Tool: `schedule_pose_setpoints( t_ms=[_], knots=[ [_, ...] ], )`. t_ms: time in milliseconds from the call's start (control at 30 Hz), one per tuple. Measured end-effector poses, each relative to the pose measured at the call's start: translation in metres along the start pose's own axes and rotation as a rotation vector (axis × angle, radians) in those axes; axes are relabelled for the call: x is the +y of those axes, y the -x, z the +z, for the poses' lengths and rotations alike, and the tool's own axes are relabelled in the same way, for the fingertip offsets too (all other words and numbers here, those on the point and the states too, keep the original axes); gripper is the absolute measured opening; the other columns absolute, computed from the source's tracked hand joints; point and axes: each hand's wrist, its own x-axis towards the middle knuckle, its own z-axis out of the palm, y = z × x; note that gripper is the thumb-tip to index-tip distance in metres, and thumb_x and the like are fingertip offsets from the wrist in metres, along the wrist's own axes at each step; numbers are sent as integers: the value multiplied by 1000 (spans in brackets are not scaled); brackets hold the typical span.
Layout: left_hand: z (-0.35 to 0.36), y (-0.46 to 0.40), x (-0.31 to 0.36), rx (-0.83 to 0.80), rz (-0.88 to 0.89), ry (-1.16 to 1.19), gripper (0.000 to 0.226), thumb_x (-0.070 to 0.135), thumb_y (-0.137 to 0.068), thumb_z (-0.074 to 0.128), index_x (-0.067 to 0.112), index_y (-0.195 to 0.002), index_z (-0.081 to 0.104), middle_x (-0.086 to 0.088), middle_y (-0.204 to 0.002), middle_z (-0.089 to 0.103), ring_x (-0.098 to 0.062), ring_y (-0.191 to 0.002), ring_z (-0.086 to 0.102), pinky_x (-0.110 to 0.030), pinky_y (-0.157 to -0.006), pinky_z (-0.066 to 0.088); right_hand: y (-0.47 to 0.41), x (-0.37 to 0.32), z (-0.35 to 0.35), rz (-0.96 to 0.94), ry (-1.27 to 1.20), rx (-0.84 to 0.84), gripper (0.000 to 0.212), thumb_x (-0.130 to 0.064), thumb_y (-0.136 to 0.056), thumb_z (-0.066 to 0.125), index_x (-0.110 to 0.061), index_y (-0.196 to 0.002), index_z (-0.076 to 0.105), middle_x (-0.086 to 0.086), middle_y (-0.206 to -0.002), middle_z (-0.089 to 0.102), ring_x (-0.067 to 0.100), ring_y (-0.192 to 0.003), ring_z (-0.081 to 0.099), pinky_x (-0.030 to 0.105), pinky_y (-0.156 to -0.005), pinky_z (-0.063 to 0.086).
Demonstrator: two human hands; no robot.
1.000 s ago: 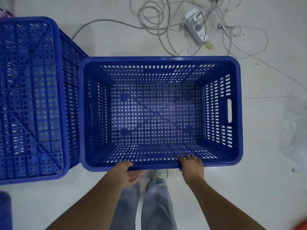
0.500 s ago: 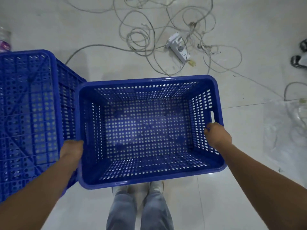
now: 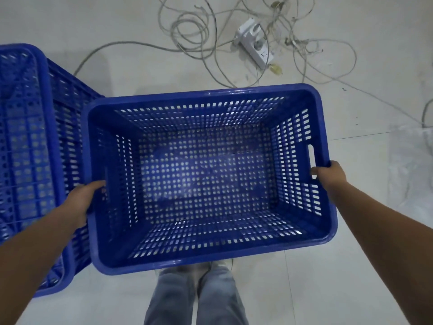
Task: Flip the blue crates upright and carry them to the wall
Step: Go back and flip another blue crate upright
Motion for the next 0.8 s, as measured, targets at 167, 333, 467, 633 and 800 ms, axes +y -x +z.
schedule_pose_setpoints(
  t_ms=[167, 333, 467, 633, 800],
  knots=[
    [-11, 15, -1, -20, -21, 99, 42, 34, -92, 59, 8, -125, 58, -7, -110, 59, -36, -109, 58, -45, -91, 49, 4, -11, -16, 113, -45, -60, 49, -2, -78, 61, 4, -126, 50, 21, -113, 58, 40, -98, 57, 55, -94, 49],
    [-48, 45, 19, -84, -18, 68, 21, 29, -91, 61, 9, -86, 59, -7, -67, 60, -22, -53, 58, -28, -49, 53, 45, -26, -71, 103, -77, 11, 33, -10, -82, 64, 2, -111, 55, 16, -88, 57, 34, -80, 56, 48, -82, 52],
    [-88, 101, 54, -136, 70, -67, 22, 22, -91, 60, 8, -76, 52, 0, -37, 50, -12, -23, 42, -25, -42, 46, 94, -48, -136, 48, -11, 38, 29, -13, -82, 64, 3, -105, 55, 11, -71, 54, 26, -60, 50, 39, -73, 47],
    [-149, 198, 106, -184, 224, -163, 28, 18, -97, 52, 11, -71, 43, 0, -40, 39, -15, -31, 34, -30, -45, 34, 183, -93, -217, -76, 100, 114, 29, -16, -82, 64, 4, -102, 58, 21, -87, 59, 32, -74, 56, 38, -71, 46],
    [-225, 277, 145, -162, 369, -103, 34, 16, -97, 50, 12, -66, 39, -2, -44, 36, -17, -36, 31, -29, -44, 33, 271, -141, -281, -220, 140, 185, 37, -18, -82, 64, 7, -109, 58, 22, -87, 60, 32, -75, 57, 36, -68, 45]
  ],
)
